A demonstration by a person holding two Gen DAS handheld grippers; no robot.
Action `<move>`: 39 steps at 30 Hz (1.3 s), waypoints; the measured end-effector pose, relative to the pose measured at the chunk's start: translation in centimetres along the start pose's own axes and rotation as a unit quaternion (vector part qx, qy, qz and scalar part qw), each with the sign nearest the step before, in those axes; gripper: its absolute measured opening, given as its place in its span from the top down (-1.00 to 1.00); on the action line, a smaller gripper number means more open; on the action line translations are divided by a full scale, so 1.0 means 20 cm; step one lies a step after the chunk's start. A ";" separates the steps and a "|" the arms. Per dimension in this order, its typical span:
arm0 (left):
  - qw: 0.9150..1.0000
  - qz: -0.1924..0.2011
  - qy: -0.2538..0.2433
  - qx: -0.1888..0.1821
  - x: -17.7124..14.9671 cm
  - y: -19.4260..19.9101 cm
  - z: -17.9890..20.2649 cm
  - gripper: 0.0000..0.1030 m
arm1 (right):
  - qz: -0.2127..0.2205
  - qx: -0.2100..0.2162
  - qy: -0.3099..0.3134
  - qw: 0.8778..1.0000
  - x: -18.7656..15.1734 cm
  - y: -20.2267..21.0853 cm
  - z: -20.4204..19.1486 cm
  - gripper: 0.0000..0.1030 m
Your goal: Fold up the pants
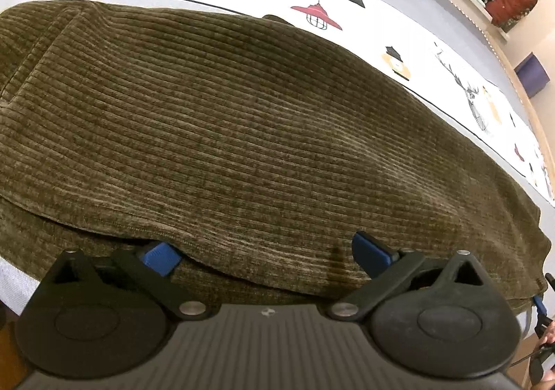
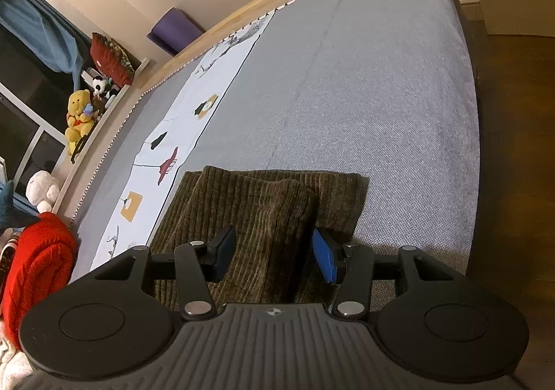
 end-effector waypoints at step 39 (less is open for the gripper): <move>1.000 -0.009 0.014 -0.011 0.02 0.02 -0.04 -0.92 | 0.009 -0.009 0.013 1.000 -0.03 -0.01 -0.07 -0.24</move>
Point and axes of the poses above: each gripper's, at about its wrist camera, not at the fingertips, and y roughly against the way its jaws point, z to its right, x to its top, the point moved 2 cm from there along -y, roughly the way its jaws point, and after that the axes turned 3 degrees about -z, right-handed, at the moved point
